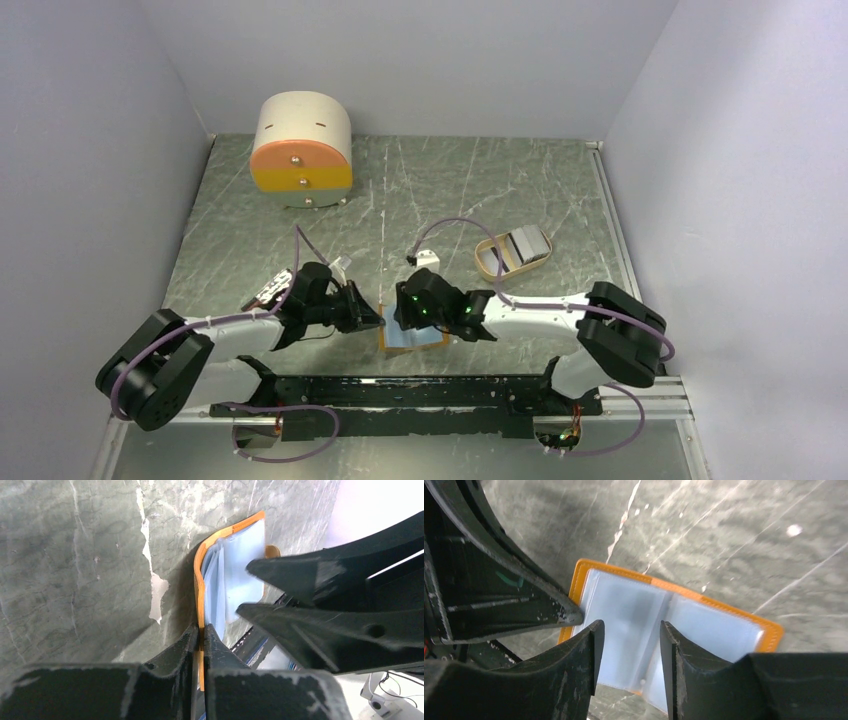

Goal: Put the credit cards into the card holder
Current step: Turn over the card slot in the card holder, then pick up the credit card from the storage box.

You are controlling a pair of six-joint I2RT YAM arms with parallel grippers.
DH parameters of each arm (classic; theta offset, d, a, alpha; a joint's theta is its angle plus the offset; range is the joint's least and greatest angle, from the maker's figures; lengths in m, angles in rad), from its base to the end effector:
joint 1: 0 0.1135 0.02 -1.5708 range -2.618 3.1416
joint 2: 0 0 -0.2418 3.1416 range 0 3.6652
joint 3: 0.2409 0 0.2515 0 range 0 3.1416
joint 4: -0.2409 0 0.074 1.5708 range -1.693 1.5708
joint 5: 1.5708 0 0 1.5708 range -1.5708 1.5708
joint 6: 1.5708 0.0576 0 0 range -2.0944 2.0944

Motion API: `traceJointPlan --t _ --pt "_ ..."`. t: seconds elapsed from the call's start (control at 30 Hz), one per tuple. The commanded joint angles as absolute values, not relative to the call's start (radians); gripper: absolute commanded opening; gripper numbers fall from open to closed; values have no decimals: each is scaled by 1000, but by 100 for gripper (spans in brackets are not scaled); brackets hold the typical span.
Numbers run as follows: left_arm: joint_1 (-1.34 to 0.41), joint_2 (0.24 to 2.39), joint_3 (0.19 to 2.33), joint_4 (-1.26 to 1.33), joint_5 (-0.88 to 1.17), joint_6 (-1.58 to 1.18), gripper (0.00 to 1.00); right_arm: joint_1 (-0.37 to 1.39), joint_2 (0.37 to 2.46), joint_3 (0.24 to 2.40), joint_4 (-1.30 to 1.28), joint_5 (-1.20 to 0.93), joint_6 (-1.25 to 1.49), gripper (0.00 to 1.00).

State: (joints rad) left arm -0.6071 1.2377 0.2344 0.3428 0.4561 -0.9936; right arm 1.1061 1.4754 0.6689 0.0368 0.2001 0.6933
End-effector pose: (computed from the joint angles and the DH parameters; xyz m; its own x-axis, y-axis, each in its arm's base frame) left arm 0.1679 -0.1475 0.0912 -0.9435 -0.2606 -0.2045 0.0131 0.5874 -0.8092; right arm 0.1460 0.2657 0.1286 -0.7589 -0.1162 -0.6407 -0.4253 0.8335 0.3525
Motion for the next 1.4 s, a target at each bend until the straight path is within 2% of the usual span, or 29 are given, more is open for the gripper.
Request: traceJointPlan --t 0.0,0.27,0.4,0.47,0.53,0.63,0.77,1.37 --pt "-613 1198 247 326 442 -968 9 1064 1413 734 -62 265 607 49" --pt "-612 1189 237 320 448 -960 9 933 1363 792 -167 305 442 54" --pt "-614 1180 233 337 471 -953 31 880 1298 802 -233 347 384 56" --pt "-613 1191 212 425 517 -972 38 870 1264 785 -218 321 374 56" --pt "-613 1211 206 479 548 -982 40 869 1244 759 -186 259 385 55" --pt "-612 1256 216 516 571 -983 41 871 1244 691 -113 145 471 53" --pt "-613 1296 213 575 585 -1005 39 874 1267 586 46 9 593 45" --pt "-643 1366 268 546 527 -1003 33 1020 1468 526 185 42 716 37"
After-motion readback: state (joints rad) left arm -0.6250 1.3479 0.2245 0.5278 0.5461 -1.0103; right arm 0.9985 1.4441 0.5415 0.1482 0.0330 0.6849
